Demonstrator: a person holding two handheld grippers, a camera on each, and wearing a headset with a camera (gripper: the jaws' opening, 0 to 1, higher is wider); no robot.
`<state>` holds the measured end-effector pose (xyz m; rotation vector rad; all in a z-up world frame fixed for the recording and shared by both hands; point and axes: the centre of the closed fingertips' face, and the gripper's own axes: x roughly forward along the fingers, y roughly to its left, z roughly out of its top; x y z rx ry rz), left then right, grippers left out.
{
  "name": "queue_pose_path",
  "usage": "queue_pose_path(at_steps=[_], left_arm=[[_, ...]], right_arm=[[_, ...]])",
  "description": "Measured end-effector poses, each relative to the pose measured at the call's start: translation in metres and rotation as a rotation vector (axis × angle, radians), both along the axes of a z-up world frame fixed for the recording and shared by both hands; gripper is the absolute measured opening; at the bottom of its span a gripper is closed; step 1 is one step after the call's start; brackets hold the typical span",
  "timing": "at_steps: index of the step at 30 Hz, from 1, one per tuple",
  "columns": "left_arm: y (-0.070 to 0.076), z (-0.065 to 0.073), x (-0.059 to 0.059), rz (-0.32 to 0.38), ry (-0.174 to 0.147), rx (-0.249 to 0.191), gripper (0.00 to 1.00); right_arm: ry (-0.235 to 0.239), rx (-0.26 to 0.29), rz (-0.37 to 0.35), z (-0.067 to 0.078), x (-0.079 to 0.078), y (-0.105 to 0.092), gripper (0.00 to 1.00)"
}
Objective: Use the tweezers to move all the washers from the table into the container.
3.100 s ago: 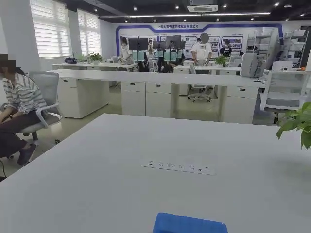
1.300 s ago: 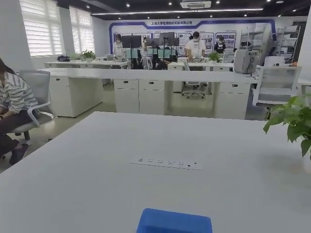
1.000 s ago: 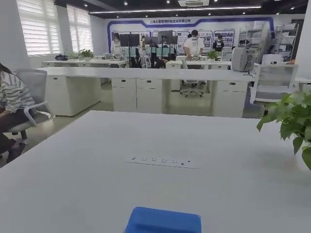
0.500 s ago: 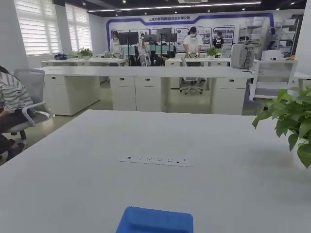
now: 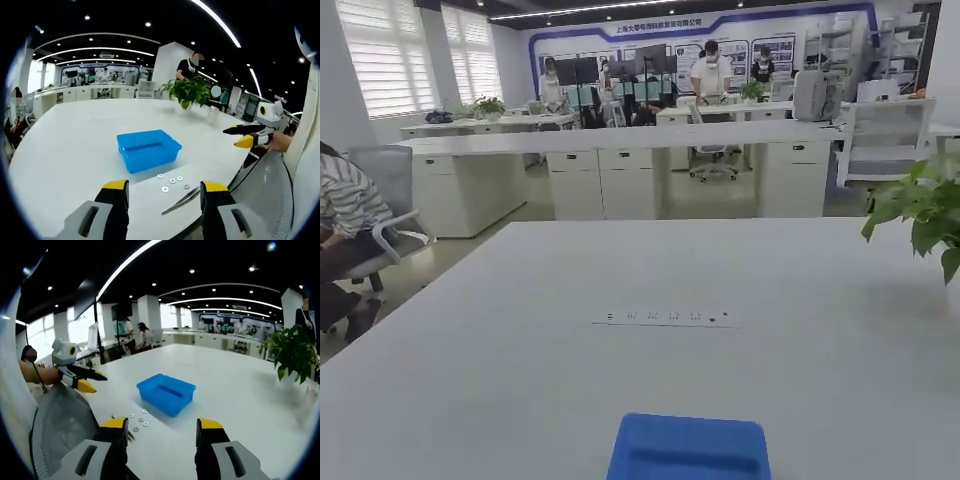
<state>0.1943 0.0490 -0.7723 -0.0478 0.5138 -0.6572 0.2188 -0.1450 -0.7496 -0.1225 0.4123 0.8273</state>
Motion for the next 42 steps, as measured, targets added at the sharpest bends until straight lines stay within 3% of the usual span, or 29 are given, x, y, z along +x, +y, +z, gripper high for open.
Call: queue_pose_path(at_steps=[4,6,9,13,15,17,23,27,34,36,42], left_arm=[[-0.005,-0.006,-0.001,-0.100,0.008,0.089,0.36],[-0.010,-0.008,-0.002,-0.136,0.015,0.091,0.30],[-0.018,-0.013,-0.004,-0.191,0.056,0.086,0.26],[-0.025,-0.024,-0.007,-0.290,0.077,0.152,0.20],[-0.029,-0.027,-0.005,-0.313,0.084,0.157,0.18],[-0.032,-0.036,-0.008,-0.364,0.116,0.183,0.16],[-0.030,-0.070,-0.015,-0.538,0.162,0.404,0.14],[-0.030,-0.085,-0.019,-0.612,0.181,0.480,0.14],[-0.028,-0.098,-0.017,-0.676,0.189,0.575,0.09],[-0.027,-0.099,-0.014,-0.702,0.164,0.606,0.04],[-0.029,-0.103,-0.013,-0.735,0.165,0.640,0.03]], right_arm=[[-0.013,-0.025,0.071,0.001,-0.005,0.022,0.41],[-0.010,-0.045,0.105,-0.003,-0.006,0.031,0.37],[-0.002,-0.068,0.143,-0.008,-0.007,0.041,0.33],[0.037,-0.069,0.188,-0.019,-0.008,0.052,0.26],[0.060,-0.073,0.197,-0.026,-0.008,0.056,0.24],[0.082,-0.080,0.217,-0.031,-0.010,0.058,0.21],[0.135,-0.106,0.277,-0.047,-0.019,0.066,0.17],[0.153,-0.147,0.332,-0.058,-0.026,0.071,0.14],[0.170,-0.197,0.402,-0.070,-0.034,0.081,0.12],[0.171,-0.213,0.417,-0.073,-0.035,0.084,0.12],[0.169,-0.261,0.457,-0.080,-0.041,0.087,0.11]])
